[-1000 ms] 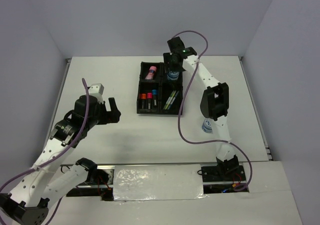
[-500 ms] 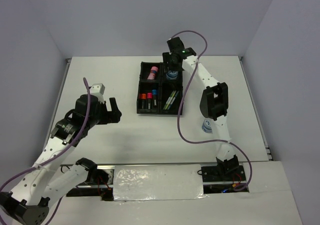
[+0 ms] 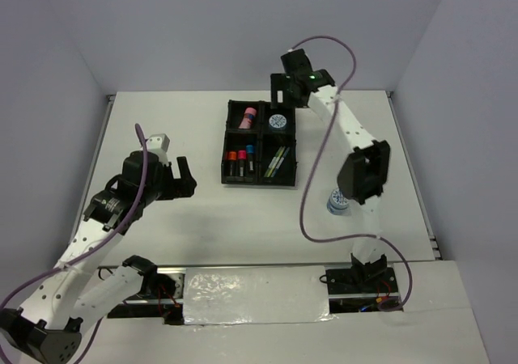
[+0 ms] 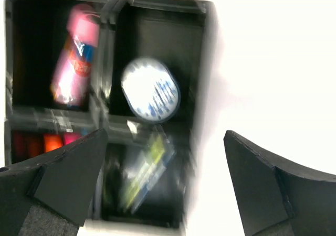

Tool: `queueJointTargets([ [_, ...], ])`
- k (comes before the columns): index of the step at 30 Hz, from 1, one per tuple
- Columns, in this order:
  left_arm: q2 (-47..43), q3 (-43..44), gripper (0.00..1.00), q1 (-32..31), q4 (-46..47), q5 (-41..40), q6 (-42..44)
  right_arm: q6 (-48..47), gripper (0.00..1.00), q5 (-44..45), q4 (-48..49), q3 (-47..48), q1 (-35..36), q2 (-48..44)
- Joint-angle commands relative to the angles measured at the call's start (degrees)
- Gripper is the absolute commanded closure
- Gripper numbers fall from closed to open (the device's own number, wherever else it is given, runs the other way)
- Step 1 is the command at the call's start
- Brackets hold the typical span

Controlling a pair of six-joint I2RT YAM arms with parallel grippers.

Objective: Sort the stationery into containers
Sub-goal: Place the stationery in the storage box, then pick up the stationery from the center of the board.

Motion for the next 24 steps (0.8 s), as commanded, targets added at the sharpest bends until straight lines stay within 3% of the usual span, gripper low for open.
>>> queueJointTargets([
  [1,-1.7,0.1,0.01,1.1,1.3,-2.2,0.5,7.3,0.00,7.5,-6.1,-15.0,-0.7,-19.5],
  [2,-2.0,0.1,0.01,1.5,1.1,-2.8,0.2,8.5,0.00,9.8,-5.0,-21.1,-0.7,-23.4],
  [3,-2.4,0.1,0.01,1.8,1.0,-3.3,0.0,10.6,0.00,10.7,-1.5,-33.6,-0.7,-31.1],
  [6,-2.3,0.1,0.01,2.3,1.0,-3.7,-0.1,16.4,0.00,15.3,-0.1,-51.9,-0.7,-44.4],
  [9,-1.4,0.3,0.01,2.7,0.7,-3.7,-0.1,19.0,0.00,14.7,2.5,-63.8,-0.8,-54.5],
  [13,-0.8,0.3,0.01,3.0,0.5,-3.6,-0.2,21.7,0.00,14.8,3.7,-71.8,-1.2,-60.0],
  [17,-1.2,0.2,0.01,3.0,0.6,-3.8,-0.3,22.8,0.00,12.7,4.3,-77.5,-4.4,-59.1],
  [24,-0.6,0.1,0.01,3.0,0.9,-2.6,0.0,19.8,0.00,6.1,13.4,-83.7,-7.3,-58.6],
])
